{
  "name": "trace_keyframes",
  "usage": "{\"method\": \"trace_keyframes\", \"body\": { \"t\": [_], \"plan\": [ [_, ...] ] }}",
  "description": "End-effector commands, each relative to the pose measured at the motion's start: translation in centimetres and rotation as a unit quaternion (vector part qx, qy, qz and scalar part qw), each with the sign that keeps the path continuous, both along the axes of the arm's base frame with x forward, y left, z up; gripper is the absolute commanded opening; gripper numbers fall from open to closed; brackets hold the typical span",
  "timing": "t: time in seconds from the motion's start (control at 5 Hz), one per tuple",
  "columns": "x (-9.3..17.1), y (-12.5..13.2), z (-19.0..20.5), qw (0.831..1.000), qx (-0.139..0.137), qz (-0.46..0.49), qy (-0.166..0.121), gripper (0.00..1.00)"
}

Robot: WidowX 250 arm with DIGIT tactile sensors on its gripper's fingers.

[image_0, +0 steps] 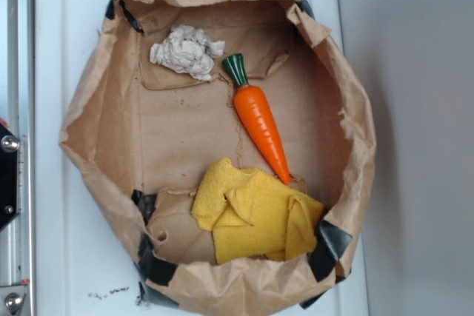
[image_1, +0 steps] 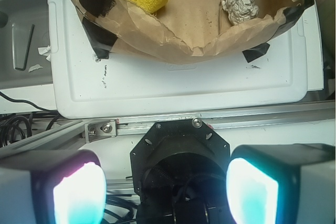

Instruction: Grab the yellow cloth.

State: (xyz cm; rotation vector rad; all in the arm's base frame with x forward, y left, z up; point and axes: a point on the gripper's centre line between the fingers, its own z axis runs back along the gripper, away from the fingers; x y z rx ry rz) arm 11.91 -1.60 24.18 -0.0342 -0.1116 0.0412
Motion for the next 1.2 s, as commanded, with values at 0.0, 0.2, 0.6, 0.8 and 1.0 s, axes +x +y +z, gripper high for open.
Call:
{"method": "trace_keyframes", "body": {
  "t": [0.0,0.2,0.6,0.8,1.0],
  "plan": [
    [0.0,0.0,0.0,1.0,0.0,0.0,0.0,1.0],
    [4.8,-1.4,-0.9,0.999,0.037,0.009,-0.028,1.0],
    [11.3,-2.1,-1.8,0.996,0.02,0.043,-0.073,1.0],
    [12.6,0.3,-3.6,0.982,-0.01,0.145,-0.116,1.0],
    [13.3,3.5,-5.5,0.979,-0.053,0.165,-0.105,1.0]
  ]
}}
